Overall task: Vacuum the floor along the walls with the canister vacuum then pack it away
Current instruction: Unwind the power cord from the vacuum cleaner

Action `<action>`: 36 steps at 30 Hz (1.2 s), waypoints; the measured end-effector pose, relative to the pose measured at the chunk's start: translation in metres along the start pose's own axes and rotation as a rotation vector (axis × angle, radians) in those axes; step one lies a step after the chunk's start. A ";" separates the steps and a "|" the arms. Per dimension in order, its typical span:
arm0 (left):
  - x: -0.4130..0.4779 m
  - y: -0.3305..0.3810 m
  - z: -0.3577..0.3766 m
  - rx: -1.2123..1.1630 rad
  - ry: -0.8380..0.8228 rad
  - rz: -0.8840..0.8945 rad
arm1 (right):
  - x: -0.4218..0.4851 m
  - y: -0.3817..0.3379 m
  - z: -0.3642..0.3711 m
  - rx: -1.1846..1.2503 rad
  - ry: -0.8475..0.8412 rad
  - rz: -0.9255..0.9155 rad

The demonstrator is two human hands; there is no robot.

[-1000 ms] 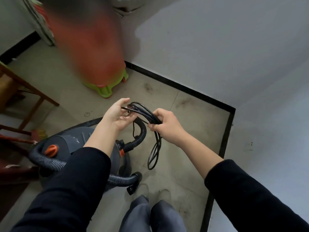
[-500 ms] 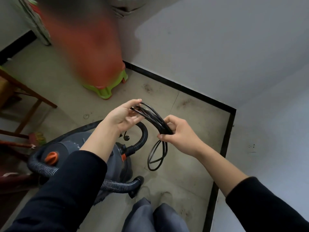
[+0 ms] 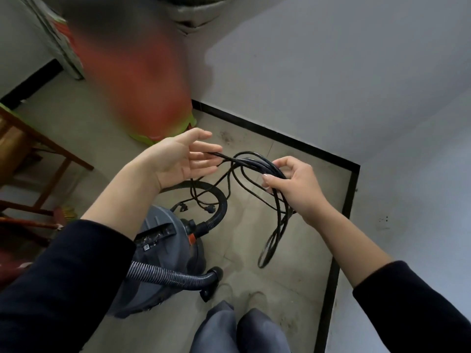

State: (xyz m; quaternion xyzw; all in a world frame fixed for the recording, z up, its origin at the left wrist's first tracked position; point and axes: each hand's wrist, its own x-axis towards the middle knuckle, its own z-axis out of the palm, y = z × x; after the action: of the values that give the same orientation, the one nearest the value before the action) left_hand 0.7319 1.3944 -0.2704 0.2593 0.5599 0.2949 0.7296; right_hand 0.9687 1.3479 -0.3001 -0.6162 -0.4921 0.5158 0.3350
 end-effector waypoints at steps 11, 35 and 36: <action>-0.059 0.003 0.077 0.535 -0.140 0.416 | -0.031 0.006 -0.010 -0.180 -0.243 -0.128; -0.085 -0.209 0.127 0.170 0.271 0.073 | -0.145 0.060 -0.003 0.039 -0.003 -0.143; -0.084 -0.210 0.124 -0.008 0.118 0.004 | -0.153 0.063 0.000 0.038 -0.025 -0.140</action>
State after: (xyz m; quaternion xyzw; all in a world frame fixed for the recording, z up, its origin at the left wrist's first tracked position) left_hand 0.8650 1.1826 -0.3336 0.2398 0.6001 0.3133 0.6959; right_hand 0.9875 1.1837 -0.3117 -0.5671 -0.5284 0.5081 0.3756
